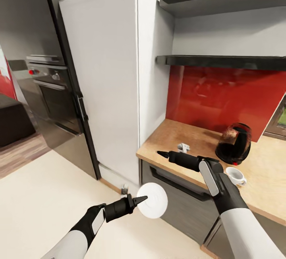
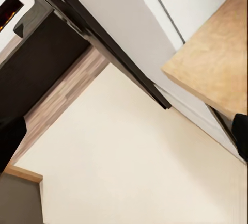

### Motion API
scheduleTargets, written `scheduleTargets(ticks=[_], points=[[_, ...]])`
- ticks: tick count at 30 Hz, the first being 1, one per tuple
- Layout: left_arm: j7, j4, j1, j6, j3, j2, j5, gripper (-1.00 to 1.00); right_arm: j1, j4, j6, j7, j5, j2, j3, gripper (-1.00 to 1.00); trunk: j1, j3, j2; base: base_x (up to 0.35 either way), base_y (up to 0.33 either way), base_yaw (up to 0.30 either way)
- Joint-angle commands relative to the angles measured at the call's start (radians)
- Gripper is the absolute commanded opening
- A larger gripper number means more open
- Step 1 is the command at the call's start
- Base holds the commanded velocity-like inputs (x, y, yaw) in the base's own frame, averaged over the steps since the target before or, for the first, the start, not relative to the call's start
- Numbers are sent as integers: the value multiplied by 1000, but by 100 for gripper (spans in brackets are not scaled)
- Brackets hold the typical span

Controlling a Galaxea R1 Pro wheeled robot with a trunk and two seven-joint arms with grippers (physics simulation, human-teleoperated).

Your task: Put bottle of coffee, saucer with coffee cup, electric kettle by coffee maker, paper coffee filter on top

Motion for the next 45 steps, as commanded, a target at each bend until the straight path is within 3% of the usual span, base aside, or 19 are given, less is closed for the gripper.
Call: scheduleTargets(ticks=[1, 33, 36, 40, 45], points=[[-1, -1, -1, 8, 3, 0, 0, -100, -1, 0, 4, 1, -1, -1, 1, 100, 0, -2, -2, 0, 0, -264], [2, 0, -1, 8, 3, 16, 0, -100, -1, 2, 4, 3, -1, -5, 0, 100, 0, -2, -2, -87, 84, -264], [2, -1, -1, 8, 3, 16, 0, -100, -1, 1, 4, 4, -1, -9, 0, 100, 0, -2, -2, 0, 0, -264], [3, 0, -1, 7, 3, 16, 0, -100, -1, 2, 4, 5, -2, -38, 0, 100, 0, -2, -2, 0, 0, -264], [3, 0, -1, 6, 4, 16, 0, -100, -1, 3, 4, 5, -1, -41, 0, 100, 0, -2, -2, 0, 0, -264]])
